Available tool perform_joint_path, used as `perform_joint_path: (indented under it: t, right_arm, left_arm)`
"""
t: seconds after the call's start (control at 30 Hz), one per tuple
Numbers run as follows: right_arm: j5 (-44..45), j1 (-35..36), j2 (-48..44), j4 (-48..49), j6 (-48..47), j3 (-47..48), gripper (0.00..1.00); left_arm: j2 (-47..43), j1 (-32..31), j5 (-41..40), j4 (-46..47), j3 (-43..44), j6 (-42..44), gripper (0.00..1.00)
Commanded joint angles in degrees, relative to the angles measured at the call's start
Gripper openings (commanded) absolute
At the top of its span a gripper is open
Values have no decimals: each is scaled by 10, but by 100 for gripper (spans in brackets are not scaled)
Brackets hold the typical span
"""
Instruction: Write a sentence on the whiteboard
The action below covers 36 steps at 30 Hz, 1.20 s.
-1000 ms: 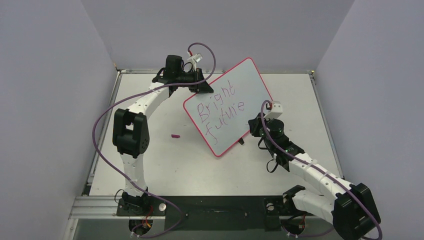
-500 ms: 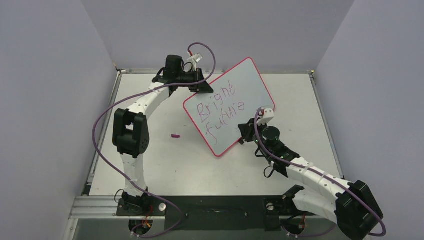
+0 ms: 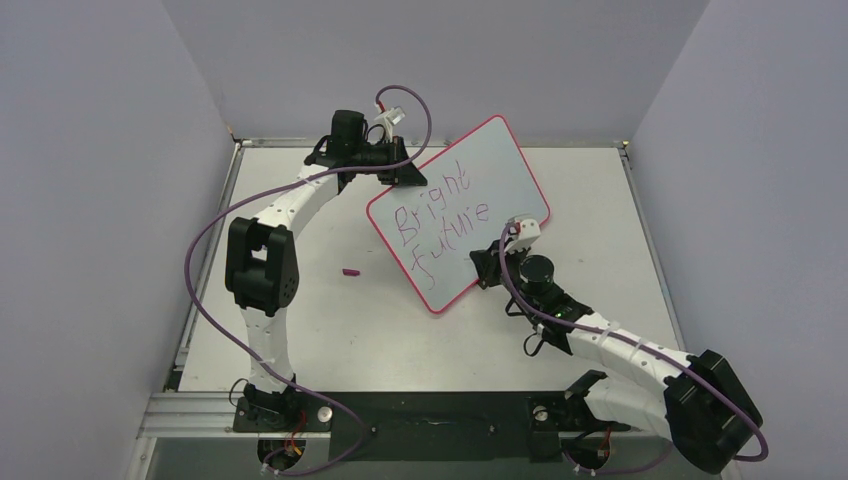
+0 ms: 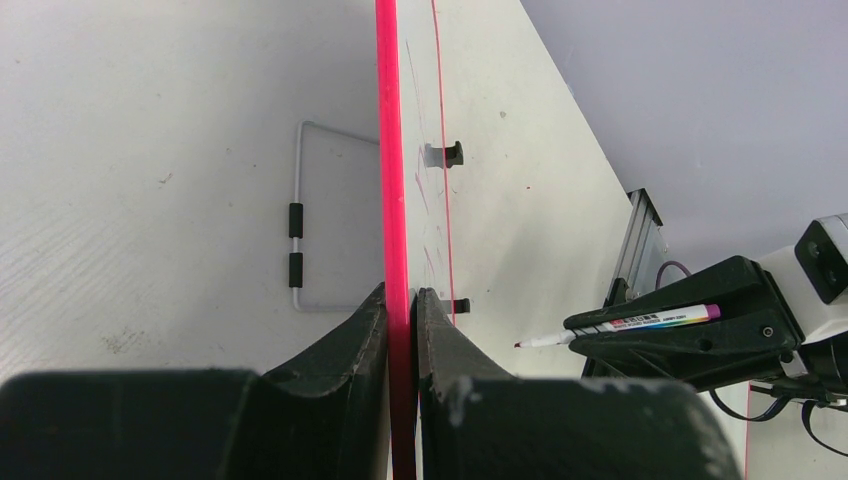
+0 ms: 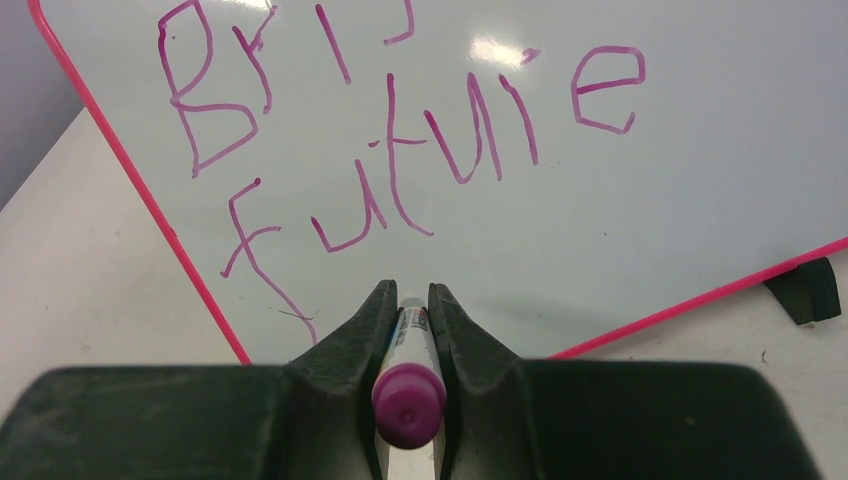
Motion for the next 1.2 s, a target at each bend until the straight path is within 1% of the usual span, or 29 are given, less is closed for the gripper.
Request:
perform_joint_path:
  t: [0.0,0.83,1.17]
  right_arm:
    - [-6,5,4,46,-9,-11,0]
    - [-14,18,36,68,-15,-11,0]
    - [14,22,38,50,-23,-8,0]
  left_arm:
    - [-34,-14,15,47,4,22,0]
    - [-36,-14,15,45,2,23,0]
    - [-37,-14,15,45,1,23,0]
